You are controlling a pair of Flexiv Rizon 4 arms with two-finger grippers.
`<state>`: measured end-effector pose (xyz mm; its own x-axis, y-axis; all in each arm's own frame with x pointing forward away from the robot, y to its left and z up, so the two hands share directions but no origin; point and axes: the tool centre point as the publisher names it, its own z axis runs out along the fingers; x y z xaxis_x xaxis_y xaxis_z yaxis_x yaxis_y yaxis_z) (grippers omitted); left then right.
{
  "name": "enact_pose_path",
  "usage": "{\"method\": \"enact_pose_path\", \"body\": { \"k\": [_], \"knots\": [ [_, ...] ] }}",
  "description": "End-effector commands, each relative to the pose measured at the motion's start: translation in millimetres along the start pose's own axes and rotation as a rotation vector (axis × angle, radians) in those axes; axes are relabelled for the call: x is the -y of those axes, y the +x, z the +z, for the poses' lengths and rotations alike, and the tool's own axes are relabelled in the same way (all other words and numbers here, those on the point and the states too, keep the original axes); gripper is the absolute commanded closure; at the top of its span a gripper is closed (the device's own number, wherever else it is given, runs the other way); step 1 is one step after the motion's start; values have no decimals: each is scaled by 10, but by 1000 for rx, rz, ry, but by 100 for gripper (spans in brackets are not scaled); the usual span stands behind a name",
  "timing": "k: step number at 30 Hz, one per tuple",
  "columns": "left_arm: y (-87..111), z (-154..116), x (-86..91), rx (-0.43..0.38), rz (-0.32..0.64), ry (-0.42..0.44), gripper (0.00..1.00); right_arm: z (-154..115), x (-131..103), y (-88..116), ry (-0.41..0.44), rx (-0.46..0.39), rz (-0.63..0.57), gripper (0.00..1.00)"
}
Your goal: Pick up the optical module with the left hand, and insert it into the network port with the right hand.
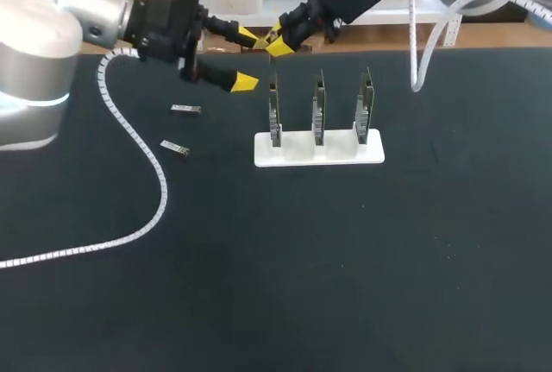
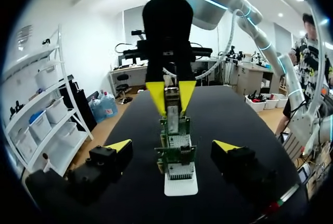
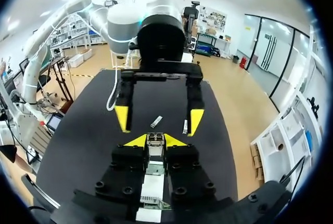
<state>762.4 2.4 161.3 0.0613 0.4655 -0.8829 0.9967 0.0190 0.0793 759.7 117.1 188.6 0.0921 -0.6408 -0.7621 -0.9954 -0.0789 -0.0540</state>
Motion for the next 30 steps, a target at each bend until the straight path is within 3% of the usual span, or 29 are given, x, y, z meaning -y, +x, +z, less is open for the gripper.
{"method": "enact_pose_path", "body": {
  "k": [1,5,12,30],
  "knots": [
    [39,-113,-80,-18,-4,12,0,25,-1,1,-5,-5,8,100],
    [73,-239,-118,-23,-23,0,0,65,2,15,-19,-10,26,100],
    [73,-239,-118,-23,-23,0,0,130,-43,63,-40,-39,76,100],
    [73,-239,-118,-23,-23,0,0,244,-10,275,-76,-13,95,100]
  ]
}}
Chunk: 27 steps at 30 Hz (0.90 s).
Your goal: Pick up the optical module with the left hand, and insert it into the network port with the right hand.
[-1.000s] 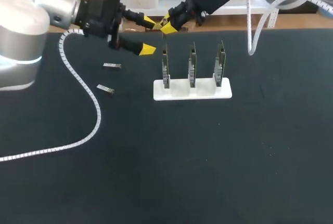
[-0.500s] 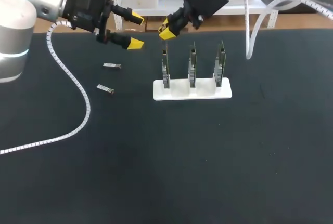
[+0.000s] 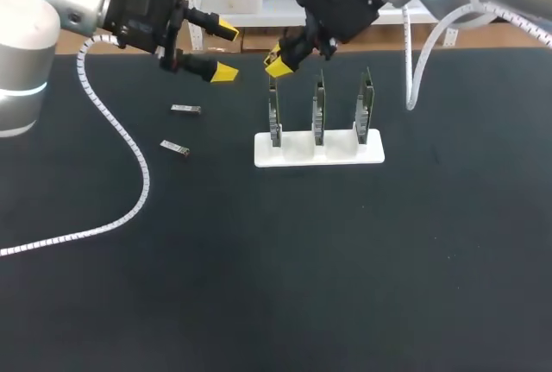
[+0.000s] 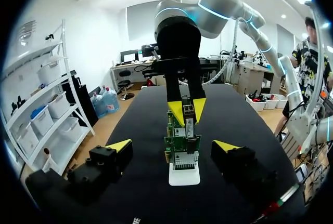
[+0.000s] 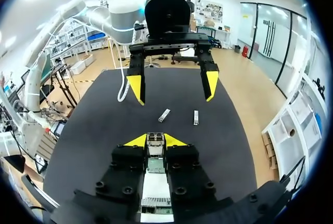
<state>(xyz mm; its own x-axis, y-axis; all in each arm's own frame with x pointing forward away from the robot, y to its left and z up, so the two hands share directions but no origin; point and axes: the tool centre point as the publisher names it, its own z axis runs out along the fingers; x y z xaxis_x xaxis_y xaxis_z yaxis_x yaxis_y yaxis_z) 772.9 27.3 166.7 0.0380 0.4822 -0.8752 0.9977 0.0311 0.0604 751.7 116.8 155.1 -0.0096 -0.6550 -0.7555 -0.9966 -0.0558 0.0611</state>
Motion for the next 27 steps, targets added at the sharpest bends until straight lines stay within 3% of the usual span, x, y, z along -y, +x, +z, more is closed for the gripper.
{"method": "enact_pose_path", "body": {
  "k": [1,27],
  "knots": [
    [-2,1,-5,-3,0,1,0,21,104,-4,-21,-13,-9,100],
    [-2,1,-5,-3,0,1,0,-71,-245,-143,33,-14,22,100]
  ]
}}
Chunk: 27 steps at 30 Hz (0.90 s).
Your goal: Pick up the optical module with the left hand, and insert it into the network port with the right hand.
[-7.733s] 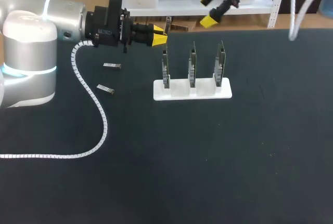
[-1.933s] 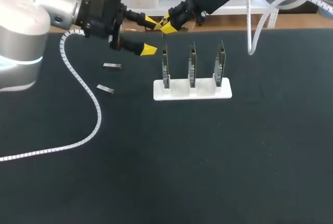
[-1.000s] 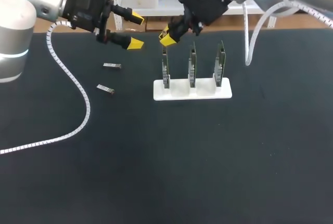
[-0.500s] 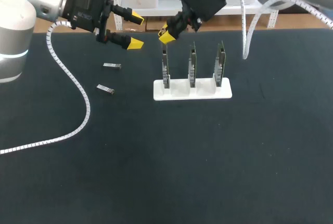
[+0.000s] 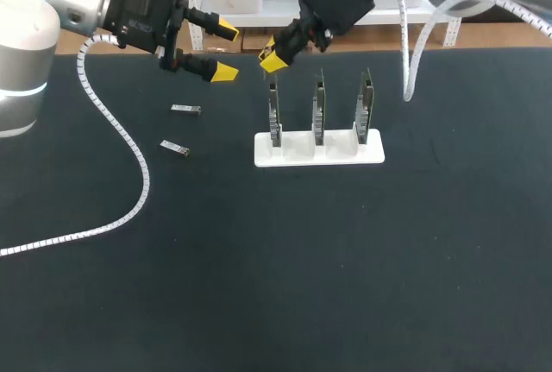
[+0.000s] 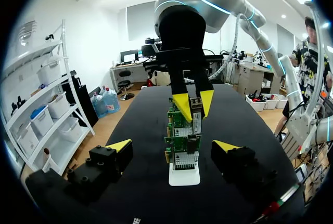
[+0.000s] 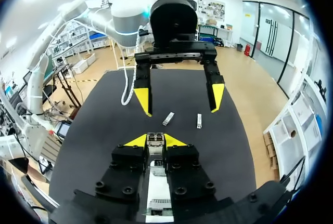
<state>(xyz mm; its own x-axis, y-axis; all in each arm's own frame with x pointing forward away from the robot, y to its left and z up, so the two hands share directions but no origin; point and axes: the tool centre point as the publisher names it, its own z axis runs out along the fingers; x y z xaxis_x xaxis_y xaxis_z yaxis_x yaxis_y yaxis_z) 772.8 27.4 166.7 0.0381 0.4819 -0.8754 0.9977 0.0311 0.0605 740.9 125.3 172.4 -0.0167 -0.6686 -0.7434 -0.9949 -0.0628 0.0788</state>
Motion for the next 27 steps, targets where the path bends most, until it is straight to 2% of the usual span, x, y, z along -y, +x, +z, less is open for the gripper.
{"method": "enact_pose_path", "body": {
  "k": [1,10,20,27],
  "knots": [
    [-3,2,-5,-4,0,1,0,-35,-145,49,50,5,14,100],
    [-3,2,-5,-4,0,1,0,-85,-188,82,70,-7,29,100],
    [-3,2,-5,-4,0,1,0,-16,-77,170,22,-2,34,100],
    [-3,2,-5,-4,0,1,0,-40,-7,151,5,-11,25,100]
  ]
}}
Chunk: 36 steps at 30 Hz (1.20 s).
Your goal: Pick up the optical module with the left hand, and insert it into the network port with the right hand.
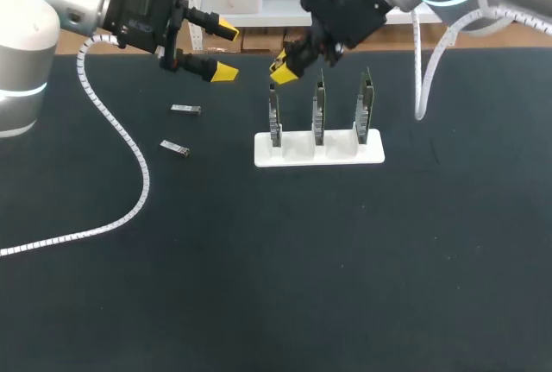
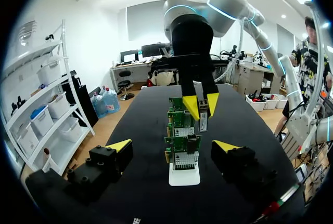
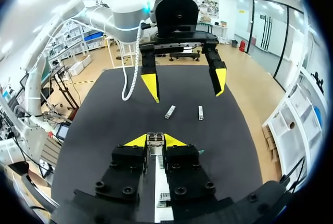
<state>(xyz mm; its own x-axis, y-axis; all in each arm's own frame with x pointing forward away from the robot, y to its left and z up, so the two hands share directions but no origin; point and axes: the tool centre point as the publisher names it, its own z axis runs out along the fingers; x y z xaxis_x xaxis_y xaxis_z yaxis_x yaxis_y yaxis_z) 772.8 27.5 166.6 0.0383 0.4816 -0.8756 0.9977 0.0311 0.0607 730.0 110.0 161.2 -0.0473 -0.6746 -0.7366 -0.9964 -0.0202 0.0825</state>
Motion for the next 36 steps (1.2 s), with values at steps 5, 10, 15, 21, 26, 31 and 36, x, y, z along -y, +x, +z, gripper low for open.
{"method": "enact_pose_path", "body": {
  "k": [5,10,15,21,26,31,36],
  "knots": [
    [-4,3,-6,-4,-1,1,0,-23,160,-113,-37,-18,-30,100],
    [-4,3,-6,-4,-1,1,0,30,210,-82,-57,-19,-21,100],
    [-4,3,-6,-4,-1,1,0,44,187,-30,-69,-22,3,100],
    [-4,3,-6,-4,-1,1,0,47,159,-19,-77,-24,13,100],
    [-4,3,-6,-4,-1,1,0,61,199,-63,-85,-27,-1,100],
    [-4,3,-6,-4,-1,1,0,73,190,-61,-88,-30,1,100],
    [-4,3,-6,-4,-1,1,0,98,159,-13,-87,-23,22,100]
  ]
}}
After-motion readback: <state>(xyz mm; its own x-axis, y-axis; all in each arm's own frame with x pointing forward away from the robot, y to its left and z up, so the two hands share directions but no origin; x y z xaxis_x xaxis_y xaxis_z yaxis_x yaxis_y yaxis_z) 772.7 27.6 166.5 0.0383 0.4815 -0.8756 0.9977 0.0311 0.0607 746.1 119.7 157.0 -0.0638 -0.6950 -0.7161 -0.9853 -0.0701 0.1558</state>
